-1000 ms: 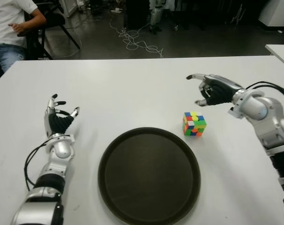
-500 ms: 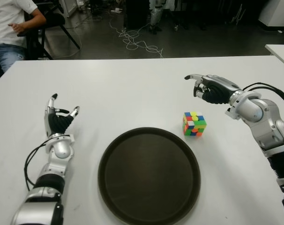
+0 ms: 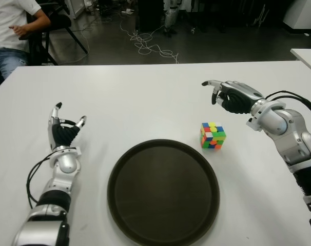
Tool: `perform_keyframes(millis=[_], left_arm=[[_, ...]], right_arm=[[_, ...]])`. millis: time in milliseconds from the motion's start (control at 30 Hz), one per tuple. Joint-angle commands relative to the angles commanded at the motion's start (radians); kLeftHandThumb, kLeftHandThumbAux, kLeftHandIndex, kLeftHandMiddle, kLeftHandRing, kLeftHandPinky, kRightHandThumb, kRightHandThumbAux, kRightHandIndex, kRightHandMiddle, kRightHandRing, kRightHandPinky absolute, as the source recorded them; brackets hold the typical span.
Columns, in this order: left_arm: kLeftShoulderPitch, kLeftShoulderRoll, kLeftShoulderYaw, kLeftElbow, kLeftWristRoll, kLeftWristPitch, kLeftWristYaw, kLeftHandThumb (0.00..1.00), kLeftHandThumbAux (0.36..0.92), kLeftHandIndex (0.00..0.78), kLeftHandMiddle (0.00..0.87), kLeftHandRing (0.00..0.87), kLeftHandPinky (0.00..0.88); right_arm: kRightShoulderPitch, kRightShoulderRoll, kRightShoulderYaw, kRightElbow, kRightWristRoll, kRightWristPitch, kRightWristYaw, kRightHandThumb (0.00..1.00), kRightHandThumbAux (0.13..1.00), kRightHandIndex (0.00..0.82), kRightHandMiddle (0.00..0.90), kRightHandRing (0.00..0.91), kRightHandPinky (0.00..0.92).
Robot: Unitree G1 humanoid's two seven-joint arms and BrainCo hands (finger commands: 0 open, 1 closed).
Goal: Pick up the Rubik's Cube and put it in the plate
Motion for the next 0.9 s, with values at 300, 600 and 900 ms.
perform_keyframes(millis=[300,600,900], left_arm=[[-0.002,0.005,-0.005,0.004,0.007,0.006,0.005,0.031,0.678,0.000,0.479,0.693,0.710],[0.000,0.002,0.000,-0.003,-0.004,-0.004,-0.012,0.036,0.682,0.000,0.212,0.356,0.377],[-0.004,0.002,0.003,0.007,-0.007,-0.001,-0.015,0.049,0.708,0.000,0.347,0.571,0.619]], right_arm=[[-0.004,-0.053,0.011,-0.019,0.036,-0.005,0.141,0.028,0.670,0.001,0.430,0.639,0.602],[0.003,-0.056,-0.042,0.090,0.217,-0.123,0.228,0.000,0.533,0.000,0.032,0.064,0.045],[-0.020,-0.073,-0.012,0.070,0.174,-0.071,0.265,0.000,0.489,0.000,0.000,0.002,0.002]])
